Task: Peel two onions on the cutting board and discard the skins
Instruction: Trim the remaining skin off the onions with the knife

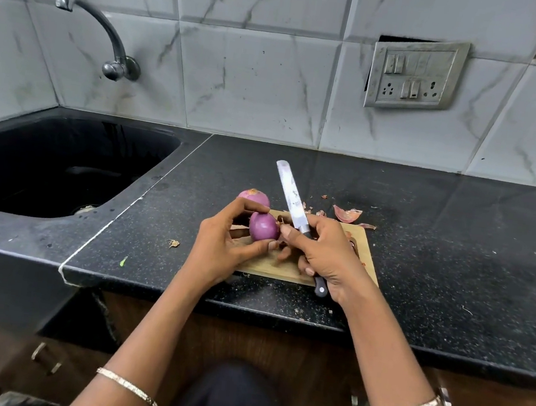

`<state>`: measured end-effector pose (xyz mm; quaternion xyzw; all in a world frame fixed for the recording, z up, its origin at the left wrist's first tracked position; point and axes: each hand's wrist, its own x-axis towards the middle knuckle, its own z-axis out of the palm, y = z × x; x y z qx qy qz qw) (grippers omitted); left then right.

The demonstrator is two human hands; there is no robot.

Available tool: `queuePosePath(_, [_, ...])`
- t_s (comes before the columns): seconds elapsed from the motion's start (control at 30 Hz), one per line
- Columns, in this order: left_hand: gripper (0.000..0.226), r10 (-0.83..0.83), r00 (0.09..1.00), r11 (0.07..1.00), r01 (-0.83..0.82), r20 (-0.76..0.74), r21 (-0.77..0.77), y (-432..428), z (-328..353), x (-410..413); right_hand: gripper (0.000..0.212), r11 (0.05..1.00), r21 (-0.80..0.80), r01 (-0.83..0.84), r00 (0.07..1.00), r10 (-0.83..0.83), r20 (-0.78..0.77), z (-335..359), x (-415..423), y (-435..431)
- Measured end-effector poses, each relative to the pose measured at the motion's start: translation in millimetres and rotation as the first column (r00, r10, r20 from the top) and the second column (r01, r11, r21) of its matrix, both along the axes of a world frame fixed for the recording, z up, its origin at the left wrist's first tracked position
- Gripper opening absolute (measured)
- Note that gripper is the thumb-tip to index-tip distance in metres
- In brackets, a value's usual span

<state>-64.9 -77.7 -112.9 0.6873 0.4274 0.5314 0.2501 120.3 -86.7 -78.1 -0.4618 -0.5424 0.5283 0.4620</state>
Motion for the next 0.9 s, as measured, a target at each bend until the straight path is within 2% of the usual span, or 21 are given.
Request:
queuePosePath(0.1, [0.052, -0.006, 1.000, 1.000, 0.007, -0.011, 0.007, -0.6, 0.6, 0.4, 0.014, 0.997, -0.034, 0.074, 0.994, -0.077, -0.081, -4.3, -1.1, 7.5])
queuePosePath(0.27, [0.051, -0.012, 1.000, 1.000, 0.012, 0.022, 0.003, -0.1, 0.7, 0.7, 0.005, 0.989, -0.045, 0.143, 0.984, -0.147, -0.098, -10.7, -8.2, 15.7])
queuePosePath(0.33, [0.051, -0.011, 0.999, 1.000, 0.011, 0.030, -0.006, -0.2, 0.2, 1.3, 0.008, 0.981, -0.026, 0.191, 0.976, -0.192, -0.098, -11.8, -13.1, 16.9])
queuePosePath(0.43, [0.050, -0.008, 0.999, 1.000, 0.009, 0.039, -0.011, 0.8, -0.5, 2.0, 0.020, 0.951, 0.101, 0.293, 0.952, -0.300, 0.066, -16.2, -20.0, 19.7])
queuePosePath(0.5, [0.050, -0.004, 0.999, 1.000, 0.005, 0.049, -0.014, 1.4, -1.2, 2.4, 0.017, 0.921, 0.182, 0.344, 0.905, -0.377, 0.198, -16.6, -23.5, 21.0])
queuePosePath(0.63, [0.048, 0.003, 0.999, 1.000, -0.003, 0.049, -0.001, 2.1, -1.3, 3.2, 0.015, 0.881, 0.279, 0.383, 0.810, -0.465, 0.357, -12.3, -25.8, 18.5])
queuePosePath(0.7, [0.048, 0.008, 0.998, 1.000, -0.009, 0.056, 0.002, 2.2, -1.5, 2.8, 0.016, 0.860, 0.322, 0.396, 0.772, -0.502, 0.389, -13.0, -28.8, 16.4])
queuePosePath(0.83, [0.048, 0.020, 0.999, 1.000, -0.020, 0.038, 0.003, 3.0, -2.1, 2.5, 0.010, 0.811, 0.375, 0.450, 0.767, -0.566, 0.302, -18.8, -32.0, 17.5])
queuePosePath(0.9, [0.048, 0.019, 0.996, 1.000, -0.017, 0.086, -0.015, 2.1, -1.5, 1.6, 0.006, 0.801, 0.420, 0.427, 0.766, -0.567, 0.302, -14.7, -28.5, 14.6])
